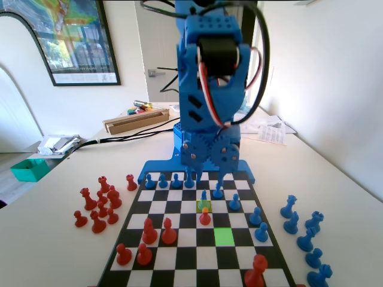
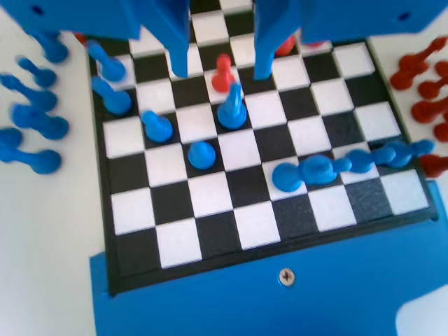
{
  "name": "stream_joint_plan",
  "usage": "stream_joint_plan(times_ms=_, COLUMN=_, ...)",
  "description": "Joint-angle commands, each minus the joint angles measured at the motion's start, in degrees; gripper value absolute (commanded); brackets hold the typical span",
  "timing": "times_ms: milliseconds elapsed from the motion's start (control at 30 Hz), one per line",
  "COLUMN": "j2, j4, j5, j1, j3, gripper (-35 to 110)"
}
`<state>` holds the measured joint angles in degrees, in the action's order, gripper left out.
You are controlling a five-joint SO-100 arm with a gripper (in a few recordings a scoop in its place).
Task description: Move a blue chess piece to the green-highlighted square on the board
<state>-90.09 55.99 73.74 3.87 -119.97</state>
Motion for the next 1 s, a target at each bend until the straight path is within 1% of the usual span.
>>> stream_joint_plan(times_ms=0, j2=-1.1, j4=-0.9, j5=1.3, j1=0.9, j3=-0.7, gripper=15)
stream_joint_plan(times_ms=367, j2=1.9, j4=-3.1, j5=1.8, j1=1.0, j3=-1.1, gripper=15)
stream_joint_plan(times_ms=967, j2=5.9, j4=-3.4, j5=2.5, j1=-0.4, j3=1.2, gripper=15)
